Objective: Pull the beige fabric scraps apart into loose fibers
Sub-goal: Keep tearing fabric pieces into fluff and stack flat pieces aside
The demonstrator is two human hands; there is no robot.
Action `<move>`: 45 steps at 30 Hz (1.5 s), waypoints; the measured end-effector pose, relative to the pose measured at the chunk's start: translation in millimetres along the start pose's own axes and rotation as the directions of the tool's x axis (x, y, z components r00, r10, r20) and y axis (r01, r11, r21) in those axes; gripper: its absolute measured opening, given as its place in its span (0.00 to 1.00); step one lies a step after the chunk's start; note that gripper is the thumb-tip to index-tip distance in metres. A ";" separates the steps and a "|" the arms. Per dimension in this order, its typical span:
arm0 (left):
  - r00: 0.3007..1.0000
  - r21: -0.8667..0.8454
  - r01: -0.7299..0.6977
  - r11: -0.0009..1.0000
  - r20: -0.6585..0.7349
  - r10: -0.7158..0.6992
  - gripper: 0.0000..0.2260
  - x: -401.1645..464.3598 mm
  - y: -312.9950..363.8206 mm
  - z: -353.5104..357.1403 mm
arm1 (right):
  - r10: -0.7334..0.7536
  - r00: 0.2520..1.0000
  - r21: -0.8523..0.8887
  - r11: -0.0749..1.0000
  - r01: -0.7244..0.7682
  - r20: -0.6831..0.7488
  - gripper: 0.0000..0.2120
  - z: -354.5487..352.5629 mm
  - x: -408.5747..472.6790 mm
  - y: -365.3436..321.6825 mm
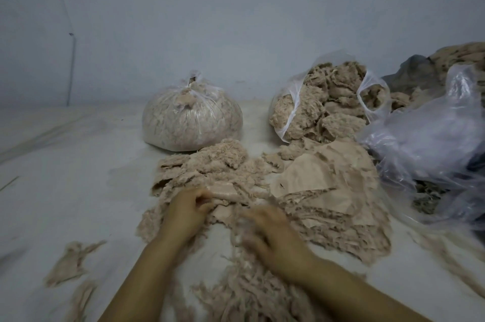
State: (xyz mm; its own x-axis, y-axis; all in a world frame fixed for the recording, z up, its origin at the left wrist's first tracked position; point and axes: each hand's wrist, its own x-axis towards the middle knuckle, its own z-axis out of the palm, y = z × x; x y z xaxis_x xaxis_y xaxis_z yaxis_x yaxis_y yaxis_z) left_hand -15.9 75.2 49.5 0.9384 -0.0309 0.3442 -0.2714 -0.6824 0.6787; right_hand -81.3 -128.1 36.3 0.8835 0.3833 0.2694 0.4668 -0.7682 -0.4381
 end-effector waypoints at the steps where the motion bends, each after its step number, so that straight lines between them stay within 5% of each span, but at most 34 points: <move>1: 1.000 0.006 0.013 1.000 -0.004 -0.013 0.07 1.0 -1.2 -4.3 | -0.048 0.994 -0.038 0.998 0.052 0.101 0.20 7.4 -8.1 -0.5; 4: 0.992 0.097 0.123 0.988 -0.011 -0.122 0.07 6.5 -13.8 -27.7 | -0.062 0.983 -0.021 0.998 0.067 0.173 0.23 8.4 -31.2 -1.2; 7: 0.984 0.031 0.170 0.985 -0.061 -0.168 0.06 6.1 -26.1 -42.9 | 0.117 0.993 0.096 0.989 -0.114 -0.028 0.33 -1.9 -29.9 -9.0; 10: 0.996 -0.116 0.083 0.990 -0.030 -0.087 0.06 3.1 -10.1 -30.8 | 0.380 0.924 0.269 0.895 -0.356 -0.041 0.27 -6.6 16.6 -14.4; 14: 0.986 -0.217 -0.051 0.975 0.143 0.083 0.11 -5.2 10.8 -1.5 | 0.522 0.853 0.189 0.836 -0.515 0.010 0.23 8.7 64.1 -15.0; 18: 0.902 -0.075 -0.221 0.972 0.364 0.233 0.21 -9.2 0.3 12.0 | 0.376 0.925 0.481 0.820 -0.310 -0.046 0.13 21.3 52.5 -16.1; 22: 0.901 0.160 -0.248 0.955 0.401 0.167 0.20 -1.0 -16.7 15.0 | 0.270 0.960 0.835 0.509 -0.210 0.077 0.11 13.8 31.0 -7.9; 26: 0.925 0.231 -0.250 0.940 0.345 0.161 0.19 -2.1 -17.0 20.2 | 0.410 0.911 0.851 0.457 -0.258 0.056 0.08 8.2 23.3 0.7; 31: 0.902 0.146 -0.380 0.913 0.278 0.331 0.20 -12.1 -3.2 22.6 | 0.462 0.880 0.864 0.393 -0.314 0.110 0.11 10.0 28.9 -3.6; 37: 0.989 0.238 -0.150 0.960 0.054 0.141 0.20 -6.7 -17.9 22.3 | 0.428 0.900 0.892 0.433 -0.127 -0.079 0.10 8.1 25.7 -2.0; 41: 0.997 0.126 -0.008 0.992 -0.073 0.017 0.20 -5.6 -21.7 12.0 | 0.417 0.906 0.904 0.410 -0.120 -0.069 0.08 2.6 22.0 4.1; 45: 0.971 0.008 -0.213 0.977 0.114 0.210 0.26 -12.6 -1.9 10.9 | 0.423 0.906 0.911 0.387 -0.145 -0.036 0.09 5.2 23.2 1.8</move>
State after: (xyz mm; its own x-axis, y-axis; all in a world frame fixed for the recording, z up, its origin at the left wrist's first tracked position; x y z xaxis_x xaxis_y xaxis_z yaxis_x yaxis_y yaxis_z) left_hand -24.9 68.9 36.7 0.8785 -0.2570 0.4026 -0.4629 -0.6661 0.5849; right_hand -59.8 -117.9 37.4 0.9960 0.0040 0.0892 0.0882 0.1139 -0.9896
